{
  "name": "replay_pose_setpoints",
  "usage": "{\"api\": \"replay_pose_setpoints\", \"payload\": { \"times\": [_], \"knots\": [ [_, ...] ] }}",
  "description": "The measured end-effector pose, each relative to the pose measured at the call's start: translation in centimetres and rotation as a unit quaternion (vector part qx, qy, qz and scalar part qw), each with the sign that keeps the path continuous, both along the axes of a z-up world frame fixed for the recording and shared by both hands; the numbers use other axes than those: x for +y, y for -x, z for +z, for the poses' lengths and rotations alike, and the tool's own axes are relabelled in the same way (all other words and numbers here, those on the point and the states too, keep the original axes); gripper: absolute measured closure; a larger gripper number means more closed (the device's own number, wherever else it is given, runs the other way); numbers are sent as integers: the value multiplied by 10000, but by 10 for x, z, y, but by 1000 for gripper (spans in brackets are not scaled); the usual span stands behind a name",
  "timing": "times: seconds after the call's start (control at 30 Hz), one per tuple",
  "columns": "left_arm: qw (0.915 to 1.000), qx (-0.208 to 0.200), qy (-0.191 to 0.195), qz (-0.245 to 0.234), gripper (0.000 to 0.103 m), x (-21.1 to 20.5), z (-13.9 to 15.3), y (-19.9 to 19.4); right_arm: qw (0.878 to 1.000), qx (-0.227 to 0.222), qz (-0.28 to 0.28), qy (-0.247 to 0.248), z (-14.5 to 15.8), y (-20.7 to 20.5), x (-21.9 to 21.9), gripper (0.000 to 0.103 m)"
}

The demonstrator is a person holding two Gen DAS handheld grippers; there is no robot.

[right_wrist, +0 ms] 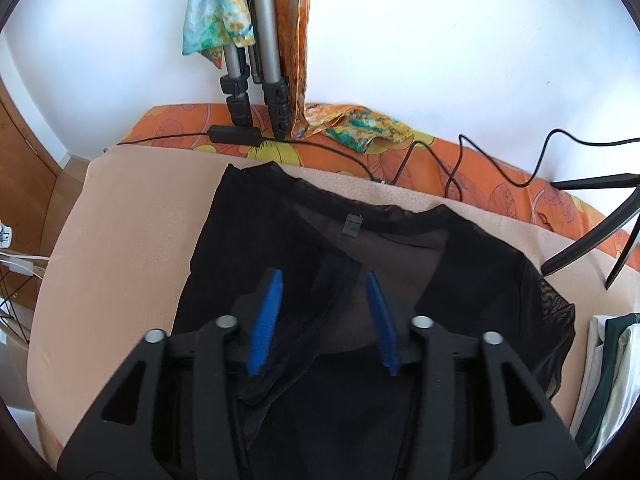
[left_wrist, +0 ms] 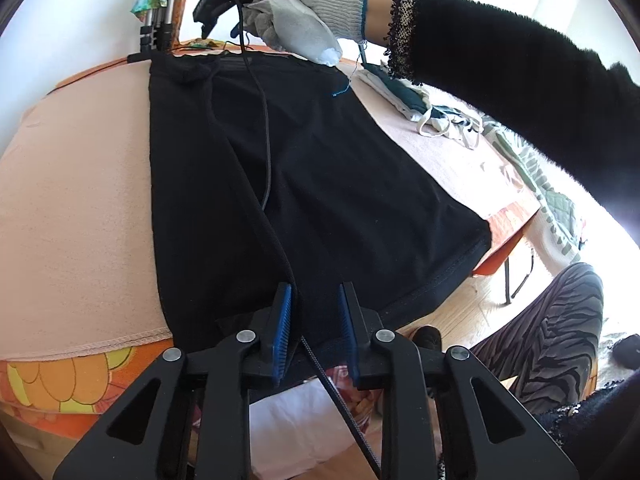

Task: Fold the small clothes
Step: 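Fold the lifted side over the shirt middle and open the right tool, then move the right tool to the other shirt side edge and grasp it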

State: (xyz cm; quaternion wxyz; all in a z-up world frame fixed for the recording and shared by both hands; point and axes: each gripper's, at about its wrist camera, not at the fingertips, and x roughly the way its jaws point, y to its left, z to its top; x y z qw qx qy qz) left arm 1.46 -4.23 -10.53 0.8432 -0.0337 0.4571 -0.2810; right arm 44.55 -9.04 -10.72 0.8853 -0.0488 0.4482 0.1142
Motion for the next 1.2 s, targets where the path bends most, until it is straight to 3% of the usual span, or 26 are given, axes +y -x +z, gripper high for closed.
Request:
{"api": "replay_pose_setpoints", "payload": {
  "times": [0.13,0.23,0.47,0.7,0.93,1.2],
  "knots": [
    [9982,91,567,-170,73,8,8,9,9996,-51,112,-241,24,18,-23,45],
    [9969,-37,739,-268,73,12,17,20,9991,-233,129,-316,47,39,-46,44],
    [9975,-574,403,-87,73,5,30,35,9966,-703,28,-433,99,93,-116,42],
    [9971,-720,253,85,73,-24,31,32,9926,-997,-224,-653,124,142,-197,42],
    [9947,-926,14,-442,73,-92,34,35,9907,-1043,-325,-813,125,173,-267,42],
    [9883,-922,-333,-1171,72,-179,13,38,9907,-1001,-397,-832,117,189,-334,42]
  ]
}}
